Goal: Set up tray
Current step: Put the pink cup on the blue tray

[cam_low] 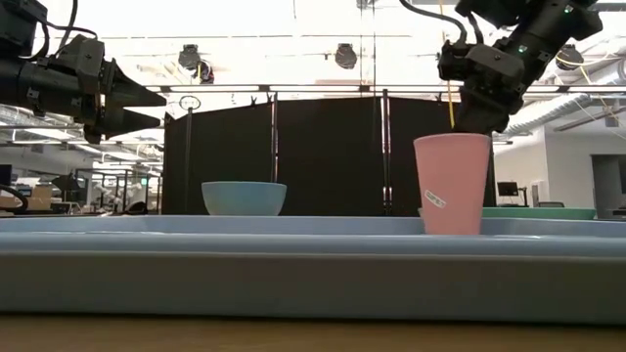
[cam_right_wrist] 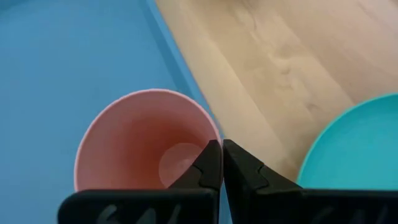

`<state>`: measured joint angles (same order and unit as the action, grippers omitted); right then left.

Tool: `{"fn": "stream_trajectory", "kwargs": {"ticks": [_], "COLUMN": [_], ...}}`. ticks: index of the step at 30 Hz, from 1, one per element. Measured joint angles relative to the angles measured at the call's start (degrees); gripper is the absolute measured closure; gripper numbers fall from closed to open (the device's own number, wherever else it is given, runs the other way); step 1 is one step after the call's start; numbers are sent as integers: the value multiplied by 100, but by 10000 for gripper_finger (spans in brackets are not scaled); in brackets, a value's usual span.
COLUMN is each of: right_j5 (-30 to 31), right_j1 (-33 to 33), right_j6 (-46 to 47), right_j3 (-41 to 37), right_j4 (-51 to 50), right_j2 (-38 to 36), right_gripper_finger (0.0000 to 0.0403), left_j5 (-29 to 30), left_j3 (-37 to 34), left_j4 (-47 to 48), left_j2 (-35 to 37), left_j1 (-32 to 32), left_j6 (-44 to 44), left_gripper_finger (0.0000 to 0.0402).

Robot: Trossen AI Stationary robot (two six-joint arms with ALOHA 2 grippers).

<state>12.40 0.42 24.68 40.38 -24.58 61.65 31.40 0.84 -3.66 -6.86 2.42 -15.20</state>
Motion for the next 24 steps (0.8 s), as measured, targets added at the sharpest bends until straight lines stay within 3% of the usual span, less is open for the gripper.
{"fn": "stream_trajectory", "kwargs": {"ticks": [10,24], "right_j5": [256,101], "right_j1": [125,121], "right_j6": [132,317], "right_j3": [0,0], "right_j4": [-103,-99], "right_j2": [32,32], "right_gripper_finger": [402,395], "left_j5": [0,2], "left_j3": [2,2], "left_j4": [2,4], "left_j2": [0,0], "left_j1": [1,0], "left_j6": [0,0], "left_gripper_finger": [101,100]}}
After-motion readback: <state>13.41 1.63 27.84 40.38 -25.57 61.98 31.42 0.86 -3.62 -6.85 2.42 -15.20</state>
